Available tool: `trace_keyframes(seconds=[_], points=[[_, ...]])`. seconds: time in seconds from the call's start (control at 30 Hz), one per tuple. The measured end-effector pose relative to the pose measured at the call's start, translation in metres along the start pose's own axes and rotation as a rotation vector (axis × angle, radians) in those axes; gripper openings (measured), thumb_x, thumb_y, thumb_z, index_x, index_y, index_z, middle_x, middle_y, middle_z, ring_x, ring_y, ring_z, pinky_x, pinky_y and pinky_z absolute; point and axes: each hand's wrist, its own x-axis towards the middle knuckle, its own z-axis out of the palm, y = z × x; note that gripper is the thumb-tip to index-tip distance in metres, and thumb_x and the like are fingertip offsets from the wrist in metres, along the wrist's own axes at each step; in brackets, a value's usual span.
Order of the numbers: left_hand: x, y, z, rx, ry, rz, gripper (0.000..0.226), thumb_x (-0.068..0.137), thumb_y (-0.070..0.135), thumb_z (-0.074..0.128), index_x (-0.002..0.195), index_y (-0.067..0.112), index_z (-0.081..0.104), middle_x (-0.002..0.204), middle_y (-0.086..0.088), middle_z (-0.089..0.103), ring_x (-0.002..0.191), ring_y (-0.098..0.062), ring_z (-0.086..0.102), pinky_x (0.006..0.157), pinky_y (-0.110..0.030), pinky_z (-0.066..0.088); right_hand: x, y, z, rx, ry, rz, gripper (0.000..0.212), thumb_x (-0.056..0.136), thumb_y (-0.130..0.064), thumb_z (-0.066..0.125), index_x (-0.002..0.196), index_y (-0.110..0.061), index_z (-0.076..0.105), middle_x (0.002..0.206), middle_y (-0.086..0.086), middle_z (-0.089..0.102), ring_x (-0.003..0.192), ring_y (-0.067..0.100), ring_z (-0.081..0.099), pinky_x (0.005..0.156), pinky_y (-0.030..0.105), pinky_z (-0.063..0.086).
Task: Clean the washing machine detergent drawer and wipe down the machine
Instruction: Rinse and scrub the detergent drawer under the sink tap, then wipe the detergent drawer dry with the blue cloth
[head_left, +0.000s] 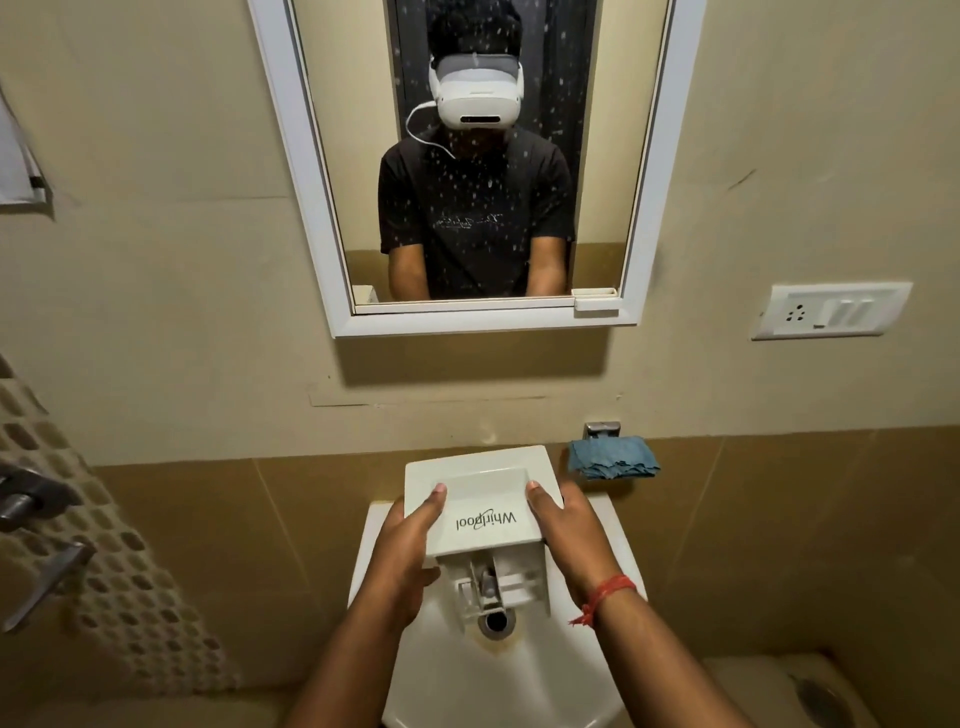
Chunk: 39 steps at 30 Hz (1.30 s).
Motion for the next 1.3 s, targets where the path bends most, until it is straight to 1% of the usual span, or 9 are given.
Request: trace_keyframes(seconds=[0.23,0.47,0.63,0.7,0.77,0.87,1.0,1.13,1.3], points=[[0.01,-0.017,-0.004,-0.102,0.058,-0.047,0.019,0.094,0.033,0.06,0.112,0.026,0.059,0.095,-0.004,0.075,0.082,-0.024,0.067,0.071,-0.039,0.047,0.013,-0.003,-0.019,-0.376,-0.051,-0.07,0.036,0.1,-0.044,0.046,0.125,-0.02,0.055,0.116,-0.003,0.064,0.107,0.014,0.06,0.084,0.029,0.047],[0.011,-0.025,0.02,-0.126,0.13,-0.004,0.019,0.094,0.034,0.061,0.112,0.029,0.06,0.095,-0.005,0.075,0.089,-0.026,0.068,0.074,-0.042,0.048,0.11,0.014,-0.086,-1.079,0.019,-0.293,0.037,0.086,-0.029,0.067,0.117,-0.012,0.056,0.119,0.01,0.061,0.111,0.029,0.056,0.092,0.037,0.046],[0.004,-0.031,0.042,-0.125,0.222,0.016,0.016,0.094,0.033,0.061,0.11,0.029,0.061,0.093,-0.003,0.074,0.084,-0.024,0.066,0.068,-0.036,0.045,0.166,0.043,-0.125,-1.575,-0.263,-0.267,0.087,0.089,-0.042,0.061,0.153,-0.013,0.011,0.161,0.012,0.01,0.148,0.032,0.012,0.119,0.048,0.017],[0.0,-0.036,0.049,-0.13,0.264,0.023,0.015,0.093,0.033,0.061,0.108,0.029,0.062,0.09,0.0,0.075,0.082,-0.023,0.065,0.071,-0.038,0.043,0.179,0.055,-0.132,-1.651,-0.38,-0.275,0.09,0.09,-0.043,0.06,0.154,-0.014,0.005,0.162,0.015,0.005,0.148,0.035,0.01,0.118,0.05,0.016],[-0.004,-0.041,0.055,-0.147,0.321,0.031,0.015,0.092,0.032,0.063,0.106,0.027,0.062,0.086,0.002,0.075,0.08,-0.022,0.065,0.073,-0.04,0.041,0.183,0.064,-0.137,-1.737,-0.385,-0.387,0.074,0.093,-0.034,0.056,0.152,-0.013,0.016,0.157,0.02,0.019,0.142,0.039,0.024,0.113,0.051,0.028],[-0.013,-0.047,0.062,-0.2,0.397,0.052,0.012,0.092,0.029,0.062,0.104,0.025,0.063,0.087,0.001,0.075,0.079,-0.022,0.066,0.074,-0.041,0.043,0.184,0.073,-0.143,-1.753,-0.271,-0.685,0.042,0.086,-0.016,0.056,0.127,-0.014,0.052,0.121,0.012,0.058,0.106,0.033,0.058,0.086,0.047,0.046],[-0.029,-0.052,0.069,-0.241,0.472,0.078,0.012,0.093,0.027,0.061,0.105,0.025,0.063,0.091,-0.001,0.074,0.078,-0.02,0.068,0.077,-0.042,0.046,0.196,0.075,-0.154,-1.608,-0.354,-0.819,0.039,0.059,-0.012,0.083,0.093,-0.016,0.065,0.08,0.007,0.062,0.066,0.031,0.062,0.058,0.041,0.049],[-0.045,-0.053,0.066,-0.268,0.538,0.087,0.014,0.093,0.027,0.061,0.107,0.024,0.062,0.087,0.0,0.074,0.073,-0.017,0.068,0.075,-0.04,0.045,0.199,0.049,-0.167,-1.382,-0.478,-0.694,0.023,0.09,-0.037,0.061,0.113,-0.033,0.063,0.107,-0.006,0.066,0.094,0.013,0.063,0.081,0.03,0.05],[-0.073,-0.052,0.053,-0.333,0.602,0.12,0.015,0.093,0.028,0.062,0.108,0.024,0.061,0.085,0.002,0.075,0.07,-0.015,0.069,0.07,-0.036,0.047,0.169,0.026,-0.138,-0.695,-0.247,-0.505,0.02,0.093,-0.013,0.054,0.108,-0.009,0.067,0.106,0.013,0.068,0.095,0.033,0.062,0.082,0.039,0.046]])
